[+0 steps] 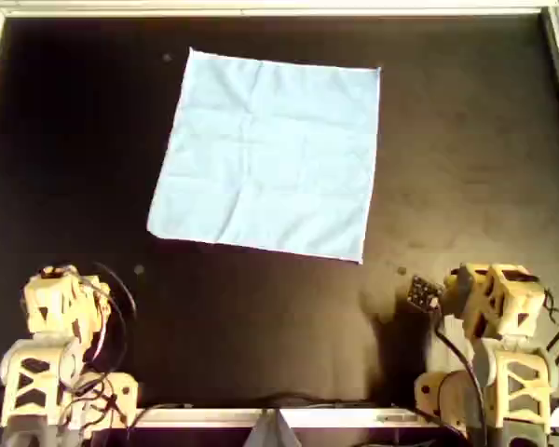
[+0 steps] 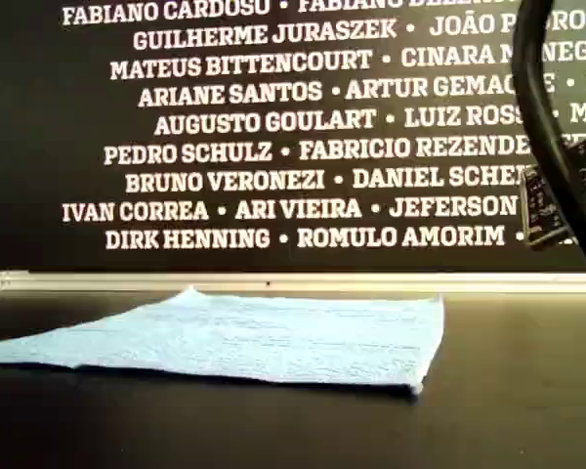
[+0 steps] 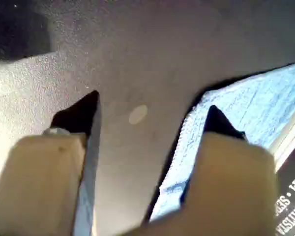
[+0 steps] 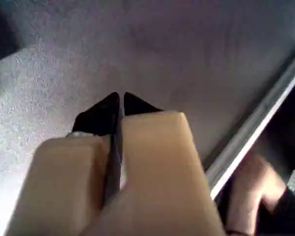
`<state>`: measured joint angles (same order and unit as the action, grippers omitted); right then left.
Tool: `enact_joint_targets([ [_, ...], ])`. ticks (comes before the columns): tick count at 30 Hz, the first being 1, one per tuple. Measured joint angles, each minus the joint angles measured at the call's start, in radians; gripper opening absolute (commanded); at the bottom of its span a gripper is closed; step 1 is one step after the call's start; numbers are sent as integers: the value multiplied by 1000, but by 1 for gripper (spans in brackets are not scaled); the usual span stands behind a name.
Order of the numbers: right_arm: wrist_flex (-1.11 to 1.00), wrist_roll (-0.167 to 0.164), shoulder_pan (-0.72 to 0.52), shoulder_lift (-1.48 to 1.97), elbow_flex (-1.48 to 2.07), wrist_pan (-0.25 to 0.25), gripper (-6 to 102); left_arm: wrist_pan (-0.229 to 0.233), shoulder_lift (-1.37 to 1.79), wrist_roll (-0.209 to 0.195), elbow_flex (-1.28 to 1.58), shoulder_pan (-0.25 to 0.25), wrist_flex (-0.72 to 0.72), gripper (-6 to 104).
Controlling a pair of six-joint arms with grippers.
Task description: Fold a cloth
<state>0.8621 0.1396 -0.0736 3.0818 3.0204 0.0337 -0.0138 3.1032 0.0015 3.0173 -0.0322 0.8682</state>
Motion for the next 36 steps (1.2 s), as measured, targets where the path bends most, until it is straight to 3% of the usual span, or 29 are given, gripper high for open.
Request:
enact_joint_targets([
  [2, 0, -3, 2, 0, 0, 0, 4, 0, 0, 0, 0, 11, -11, 5],
  [3, -32, 5, 44, 0, 0, 2, 4, -44, 0, 0, 0, 28, -51, 5],
  [4, -101, -12, 120, 0, 0, -3, 4, -84, 0, 0, 0, 35, -101, 5],
  [5, -164, -11, 169, 0, 0, -17, 4, -84, 2, 8, 0, 38, -135, 5],
  [7, -218, -11, 178, 0, 0, 2, 4, -97, 0, -2, 0, 40, -160, 5],
  [25, -268, -11, 216, 0, 2, -6, 5, -98, -2, 6, 0, 41, -170, 5],
  [28, -284, -11, 216, 0, 2, -9, 13, -104, -2, 2, 0, 41, -173, 5],
  [32, -330, -11, 216, 0, 2, -8, 35, -107, -2, 0, 0, 41, -212, 9],
  [36, -351, -11, 216, 0, 2, -11, 54, -110, -2, 5, 0, 46, -247, 29],
])
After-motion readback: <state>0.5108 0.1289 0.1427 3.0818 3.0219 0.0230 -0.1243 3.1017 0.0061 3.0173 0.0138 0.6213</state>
